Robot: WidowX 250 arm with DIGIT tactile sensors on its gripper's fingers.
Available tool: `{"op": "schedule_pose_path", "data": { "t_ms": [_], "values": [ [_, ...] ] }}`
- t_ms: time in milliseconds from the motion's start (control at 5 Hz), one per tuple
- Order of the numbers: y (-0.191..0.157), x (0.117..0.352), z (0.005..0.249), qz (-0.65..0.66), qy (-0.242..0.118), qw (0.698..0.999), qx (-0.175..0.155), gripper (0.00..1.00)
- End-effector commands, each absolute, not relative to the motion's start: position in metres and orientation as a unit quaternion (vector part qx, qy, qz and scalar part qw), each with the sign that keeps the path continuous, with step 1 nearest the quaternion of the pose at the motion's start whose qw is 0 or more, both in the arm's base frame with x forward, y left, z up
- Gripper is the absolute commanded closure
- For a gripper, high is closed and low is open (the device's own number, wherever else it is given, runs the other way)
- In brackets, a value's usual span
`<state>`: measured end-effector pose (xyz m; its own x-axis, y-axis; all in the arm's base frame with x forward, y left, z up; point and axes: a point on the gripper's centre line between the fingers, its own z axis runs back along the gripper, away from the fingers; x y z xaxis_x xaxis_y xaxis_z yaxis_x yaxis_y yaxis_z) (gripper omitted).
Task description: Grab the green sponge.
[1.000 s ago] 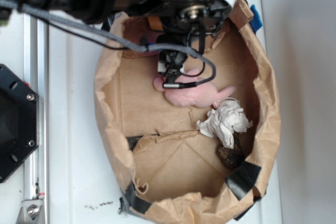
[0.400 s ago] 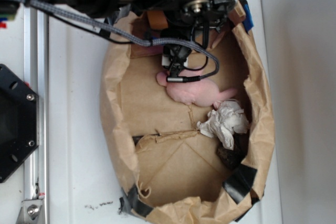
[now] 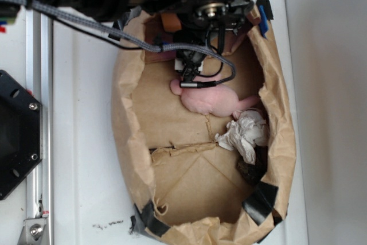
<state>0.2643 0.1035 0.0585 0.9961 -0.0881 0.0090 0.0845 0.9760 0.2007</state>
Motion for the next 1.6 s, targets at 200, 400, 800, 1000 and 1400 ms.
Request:
{"op": "schedule_pose_path", "data": {
  "t_ms": [200,400,800,1000,1400],
  "values": [
    [0.119,0.253,0.054,-0.012,-0.009,0.992,0.126,0.0],
    [0.121,0.254,0.054,-0.007,-0.012,0.992,0.124,0.0],
    [0.134,0.26,0.054,0.016,-0.023,0.99,0.136,0.0],
    [0.137,0.257,0.05,0.02,-0.019,0.989,0.146,0.0],
    [0.137,0.257,0.046,0.022,-0.016,0.989,0.147,0.0]
  ]
}}
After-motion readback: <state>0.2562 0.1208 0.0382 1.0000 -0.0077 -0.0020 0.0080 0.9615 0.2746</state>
